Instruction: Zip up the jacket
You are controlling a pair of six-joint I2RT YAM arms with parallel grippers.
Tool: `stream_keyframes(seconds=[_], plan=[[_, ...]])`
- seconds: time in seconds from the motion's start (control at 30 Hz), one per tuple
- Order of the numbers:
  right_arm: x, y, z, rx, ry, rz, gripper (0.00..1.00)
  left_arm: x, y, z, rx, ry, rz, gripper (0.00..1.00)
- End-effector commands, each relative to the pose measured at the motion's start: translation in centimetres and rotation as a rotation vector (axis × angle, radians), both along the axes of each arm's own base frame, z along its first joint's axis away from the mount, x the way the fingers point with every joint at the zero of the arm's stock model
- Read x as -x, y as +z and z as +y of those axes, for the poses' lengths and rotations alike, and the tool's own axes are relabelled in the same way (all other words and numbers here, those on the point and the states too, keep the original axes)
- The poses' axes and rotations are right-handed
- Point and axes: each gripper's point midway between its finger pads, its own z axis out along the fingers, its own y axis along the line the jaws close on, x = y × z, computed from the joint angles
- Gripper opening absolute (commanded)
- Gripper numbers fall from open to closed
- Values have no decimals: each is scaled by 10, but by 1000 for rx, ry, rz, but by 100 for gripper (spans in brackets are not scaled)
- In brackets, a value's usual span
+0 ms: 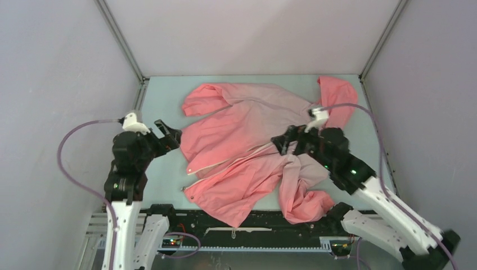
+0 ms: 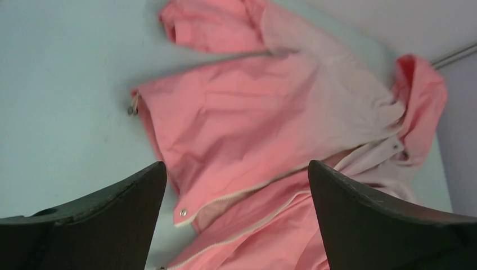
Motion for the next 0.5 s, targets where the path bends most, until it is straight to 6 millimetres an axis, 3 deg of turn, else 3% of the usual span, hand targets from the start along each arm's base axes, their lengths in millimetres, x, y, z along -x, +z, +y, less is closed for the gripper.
stream_keyframes(seconds=[0.0, 0.17, 0.27, 0.47], plan=[[-1, -13, 72, -88, 198, 39, 95, -14, -67, 2, 55, -7, 239, 100], [1, -41, 152, -183, 271, 117, 91, -35, -102, 7, 146, -15, 342, 100], [21, -55, 200, -252, 325, 197, 87, -43, -120, 1, 180, -51, 406, 100], [44, -115, 250, -310, 194, 540, 82, -47, -152, 1, 188, -66, 481, 99]])
